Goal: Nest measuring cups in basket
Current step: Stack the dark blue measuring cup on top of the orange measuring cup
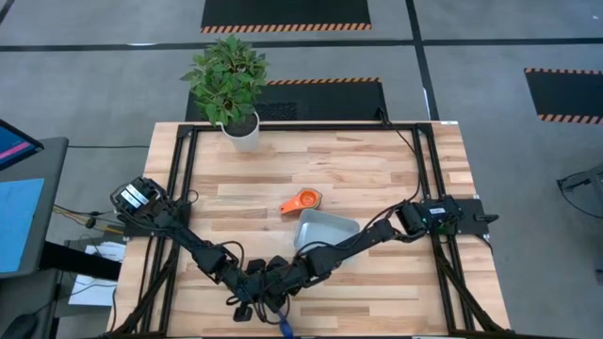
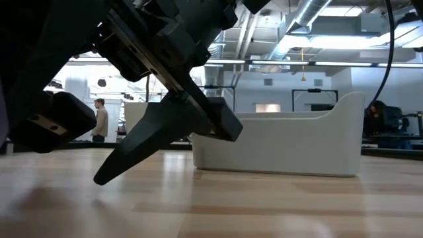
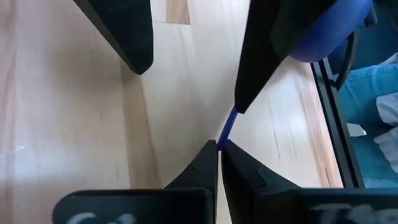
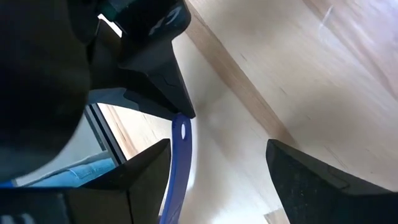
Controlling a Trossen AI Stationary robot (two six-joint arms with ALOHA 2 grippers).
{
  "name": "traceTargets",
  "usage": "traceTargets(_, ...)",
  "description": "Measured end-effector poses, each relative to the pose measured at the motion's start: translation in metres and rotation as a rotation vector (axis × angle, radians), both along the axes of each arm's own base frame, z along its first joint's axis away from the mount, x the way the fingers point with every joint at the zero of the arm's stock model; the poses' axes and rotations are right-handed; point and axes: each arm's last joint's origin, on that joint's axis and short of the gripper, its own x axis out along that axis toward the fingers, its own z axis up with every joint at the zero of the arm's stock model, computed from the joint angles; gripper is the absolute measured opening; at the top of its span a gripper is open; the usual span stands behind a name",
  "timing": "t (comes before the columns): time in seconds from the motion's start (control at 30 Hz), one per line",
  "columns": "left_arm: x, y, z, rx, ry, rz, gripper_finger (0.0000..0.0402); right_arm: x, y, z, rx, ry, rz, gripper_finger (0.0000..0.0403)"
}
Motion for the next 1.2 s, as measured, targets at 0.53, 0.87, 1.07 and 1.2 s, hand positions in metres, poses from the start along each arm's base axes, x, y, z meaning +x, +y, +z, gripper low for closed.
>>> traceTargets(0.53,0.0,0.001,0.001,0.006,-0.001,0.016,0.0,-0.001,0.009,0.002,0.007,-0.042,0.03,0.029)
traceTargets(0.87,0.009,0.011,0.003,0.028,-0.025,0.138,0.0,-0.019,0.018,0.037,-0.167,-0.1,-0.069,0.029)
traceTargets(1.07,0.021,0.021,0.009,-0.001,-0.026,0.145,0.0001,-0.026,0.023,0.044,-0.192,-0.101,-0.074,0.029)
traceTargets(1.2,0.026,0.023,0.013,0.003,-0.045,0.119,0.0001,-0.03,0.023,0.044,-0.205,-0.07,-0.096,0.029)
